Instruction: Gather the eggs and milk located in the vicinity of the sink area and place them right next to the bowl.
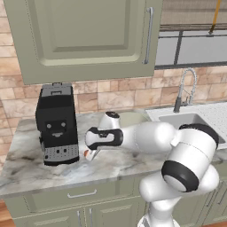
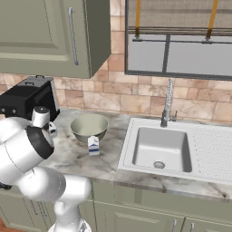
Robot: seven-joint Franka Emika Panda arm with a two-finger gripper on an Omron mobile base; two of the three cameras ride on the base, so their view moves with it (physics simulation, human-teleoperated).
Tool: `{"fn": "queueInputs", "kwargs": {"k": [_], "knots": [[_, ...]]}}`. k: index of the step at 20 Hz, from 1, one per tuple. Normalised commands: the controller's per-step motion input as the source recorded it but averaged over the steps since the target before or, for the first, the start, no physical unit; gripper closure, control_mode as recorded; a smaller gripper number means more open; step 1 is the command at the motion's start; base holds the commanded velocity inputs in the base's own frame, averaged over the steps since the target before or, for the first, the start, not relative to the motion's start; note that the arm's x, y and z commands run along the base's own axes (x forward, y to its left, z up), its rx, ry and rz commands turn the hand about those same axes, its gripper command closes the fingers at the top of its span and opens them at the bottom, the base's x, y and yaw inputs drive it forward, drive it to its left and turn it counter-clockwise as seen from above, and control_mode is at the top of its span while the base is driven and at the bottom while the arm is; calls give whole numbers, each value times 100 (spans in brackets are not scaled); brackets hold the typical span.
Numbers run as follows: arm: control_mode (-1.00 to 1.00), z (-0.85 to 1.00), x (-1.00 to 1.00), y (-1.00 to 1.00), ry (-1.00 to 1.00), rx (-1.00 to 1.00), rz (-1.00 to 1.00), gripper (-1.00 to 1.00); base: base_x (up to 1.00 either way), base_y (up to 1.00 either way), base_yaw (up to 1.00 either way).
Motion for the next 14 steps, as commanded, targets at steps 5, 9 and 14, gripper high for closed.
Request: {"fn": "queueInputs", "kwargs": {"k": [5, 9, 14], "knots": [[-100, -12, 11, 7, 0, 0, 0, -100, 0, 0, 0], [-100, -10, 12, 4, 0, 0, 0, -100, 0, 0, 0], [-100, -8, 15, 7, 0, 0, 0, -100, 0, 0, 0]]}}
